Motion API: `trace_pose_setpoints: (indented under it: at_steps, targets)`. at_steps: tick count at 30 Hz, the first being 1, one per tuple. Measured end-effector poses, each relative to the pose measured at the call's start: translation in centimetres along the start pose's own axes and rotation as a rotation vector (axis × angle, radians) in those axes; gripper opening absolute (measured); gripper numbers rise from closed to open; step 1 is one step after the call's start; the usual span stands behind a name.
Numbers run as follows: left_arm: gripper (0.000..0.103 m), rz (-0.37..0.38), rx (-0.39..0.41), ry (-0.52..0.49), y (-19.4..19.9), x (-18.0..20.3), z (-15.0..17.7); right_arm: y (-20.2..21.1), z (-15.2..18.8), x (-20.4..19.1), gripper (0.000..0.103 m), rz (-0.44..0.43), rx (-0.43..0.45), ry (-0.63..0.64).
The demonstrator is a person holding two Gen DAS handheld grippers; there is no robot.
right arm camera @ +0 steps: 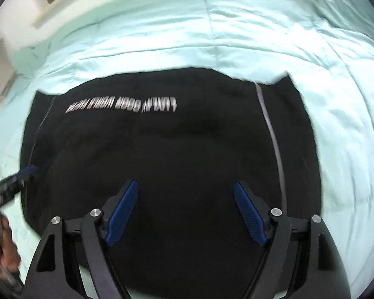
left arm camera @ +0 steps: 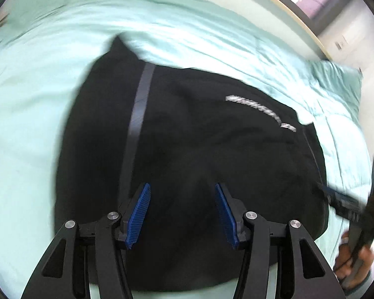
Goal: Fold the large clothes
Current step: 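Grasp the edge of the folded black jacket with both grippers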
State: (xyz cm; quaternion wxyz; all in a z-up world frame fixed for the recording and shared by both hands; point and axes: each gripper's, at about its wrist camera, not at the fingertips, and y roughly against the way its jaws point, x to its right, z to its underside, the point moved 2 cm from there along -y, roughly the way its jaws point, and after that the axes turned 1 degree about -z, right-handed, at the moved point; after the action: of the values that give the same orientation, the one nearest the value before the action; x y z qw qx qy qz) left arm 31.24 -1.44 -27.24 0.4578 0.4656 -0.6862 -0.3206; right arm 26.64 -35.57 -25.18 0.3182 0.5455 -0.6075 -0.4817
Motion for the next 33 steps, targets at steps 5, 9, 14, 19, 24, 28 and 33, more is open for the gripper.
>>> trace_pose_setpoints:
  at_steps: [5,9,14,19,24,28,33]
  targets:
    - [0.058,0.054,-0.137,0.186,-2.9,-5.3,2.9,-3.6,4.9,1.4,0.082,0.017,-0.133,-0.052]
    - [0.059,0.049,-0.126,0.193,-1.5,-5.2,1.3,-4.2,4.2,0.5,0.082,0.076,-0.178,-0.053]
    - [0.059,0.015,-0.065,0.16,1.8,-6.0,1.9,-0.5,4.3,1.6,0.081,-0.033,-0.12,-0.106]
    - [0.059,0.018,-0.087,0.248,2.8,-9.2,1.8,3.5,6.6,5.7,0.081,0.019,-0.051,-0.151]
    - [0.059,0.025,-0.062,0.279,3.7,-11.6,1.5,6.3,6.3,10.4,0.081,0.099,0.009,-0.165]
    - [0.059,0.112,-0.085,0.252,1.9,-11.1,0.1,6.8,4.9,14.3,0.081,0.082,0.033,-0.255]
    - [0.059,0.188,-0.151,0.281,-1.5,-12.1,-1.2,4.1,3.3,18.2,0.081,-0.022,0.034,-0.328]
